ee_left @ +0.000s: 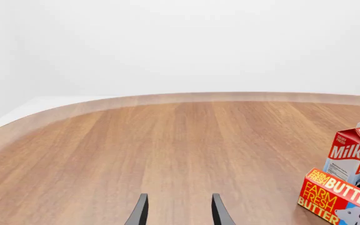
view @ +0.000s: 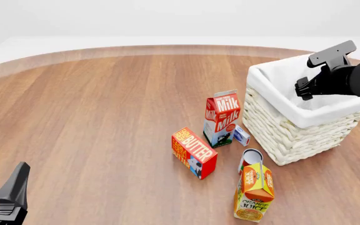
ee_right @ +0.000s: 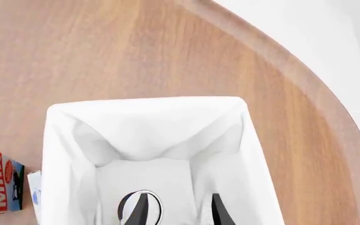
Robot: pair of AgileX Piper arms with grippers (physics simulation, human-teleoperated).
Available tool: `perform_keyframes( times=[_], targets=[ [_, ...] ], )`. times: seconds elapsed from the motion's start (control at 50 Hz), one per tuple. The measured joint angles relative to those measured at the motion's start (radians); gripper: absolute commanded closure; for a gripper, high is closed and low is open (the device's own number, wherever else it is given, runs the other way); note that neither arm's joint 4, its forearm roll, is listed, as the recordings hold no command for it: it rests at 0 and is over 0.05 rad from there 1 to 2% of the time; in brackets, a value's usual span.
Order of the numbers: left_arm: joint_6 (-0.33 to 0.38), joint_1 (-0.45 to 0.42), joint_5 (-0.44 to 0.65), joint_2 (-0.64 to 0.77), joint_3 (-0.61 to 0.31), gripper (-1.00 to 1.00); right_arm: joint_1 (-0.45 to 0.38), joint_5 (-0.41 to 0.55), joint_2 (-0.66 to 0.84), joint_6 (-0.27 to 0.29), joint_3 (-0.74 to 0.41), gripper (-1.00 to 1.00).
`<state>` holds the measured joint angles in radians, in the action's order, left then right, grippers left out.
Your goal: Pick up the alphabet soup, and put it in the basket.
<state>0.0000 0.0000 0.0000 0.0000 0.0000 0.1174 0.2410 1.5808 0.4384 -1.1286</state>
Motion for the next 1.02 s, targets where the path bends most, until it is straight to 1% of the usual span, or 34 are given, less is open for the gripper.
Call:
perform_keyframes(
  times=[0.34, 0.9, 1.02],
  targets=[
    [0.0, 0.0, 0.0, 0.0, 0.0, -1.0, -0.003, 0.001, -0.086, -0.003, 0.037, -1.0],
    [0.0, 0.0, 0.0, 0.0, 0.0, -1.0, -0.029, -0.002, -0.205, -0.03, 0.108, -1.0],
    [0.0, 0.0, 0.0, 0.0, 0.0, -1.0, -0.036, -0.011, -0.252, -0.044, 0.151, -1.0]
  ],
)
